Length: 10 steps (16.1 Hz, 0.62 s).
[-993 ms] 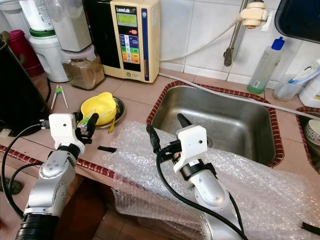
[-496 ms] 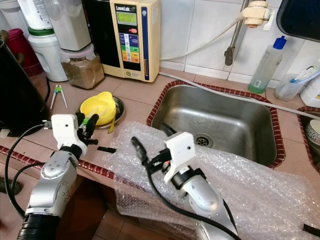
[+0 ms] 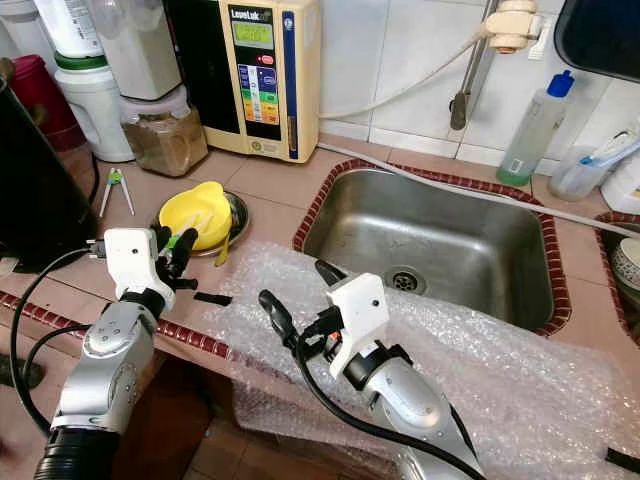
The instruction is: Kitchen organization
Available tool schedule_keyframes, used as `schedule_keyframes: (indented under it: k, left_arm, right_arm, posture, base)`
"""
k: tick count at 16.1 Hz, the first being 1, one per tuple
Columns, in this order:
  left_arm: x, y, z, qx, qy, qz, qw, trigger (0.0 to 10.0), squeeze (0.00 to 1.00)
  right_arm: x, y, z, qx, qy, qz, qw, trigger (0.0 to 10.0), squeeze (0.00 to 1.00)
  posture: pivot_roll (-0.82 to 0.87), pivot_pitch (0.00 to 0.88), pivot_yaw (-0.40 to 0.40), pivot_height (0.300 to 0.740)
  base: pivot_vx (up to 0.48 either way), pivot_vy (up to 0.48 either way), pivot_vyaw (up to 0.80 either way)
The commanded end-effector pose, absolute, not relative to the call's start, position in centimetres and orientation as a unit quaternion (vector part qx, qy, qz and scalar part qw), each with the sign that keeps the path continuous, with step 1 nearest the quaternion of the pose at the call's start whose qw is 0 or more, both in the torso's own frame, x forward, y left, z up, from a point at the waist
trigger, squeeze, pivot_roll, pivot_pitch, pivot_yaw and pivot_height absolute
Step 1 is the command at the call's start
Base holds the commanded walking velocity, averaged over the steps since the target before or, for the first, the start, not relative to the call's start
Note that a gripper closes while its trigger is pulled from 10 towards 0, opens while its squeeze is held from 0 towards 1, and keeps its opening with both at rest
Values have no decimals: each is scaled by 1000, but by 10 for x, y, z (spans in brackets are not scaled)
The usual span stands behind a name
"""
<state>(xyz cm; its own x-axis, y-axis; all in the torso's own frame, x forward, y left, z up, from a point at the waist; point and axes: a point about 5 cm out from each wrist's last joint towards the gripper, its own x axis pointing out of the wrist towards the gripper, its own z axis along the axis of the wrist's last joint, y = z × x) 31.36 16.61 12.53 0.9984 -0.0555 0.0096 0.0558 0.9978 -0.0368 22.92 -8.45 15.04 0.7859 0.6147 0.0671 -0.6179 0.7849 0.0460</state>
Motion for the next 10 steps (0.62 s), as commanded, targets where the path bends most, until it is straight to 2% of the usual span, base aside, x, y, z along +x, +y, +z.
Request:
schedule_keyframes:
  k: [1,5,10]
  left_arm:
    - [312,169,125,-12,1,-24,1000,0,0]
    - [311,172,133,-4,-26,-18,999,0,0]
    - [310,169,162,39,-112,-21,993,0,0]
  right_arm:
    - [227,-86,155,34,-27,334,942,10000,0]
    - [229,-88,151,41,-9,320,947,10000,0]
    - [234,-89,152,44,-7,309,950,10000,0]
  posture:
    - [33,57,18,740]
    - [40,59,17,740]
    - [49,45,14,740]
  base:
    - [0,0,0]
    - [0,0,0]
    - [0,0,0]
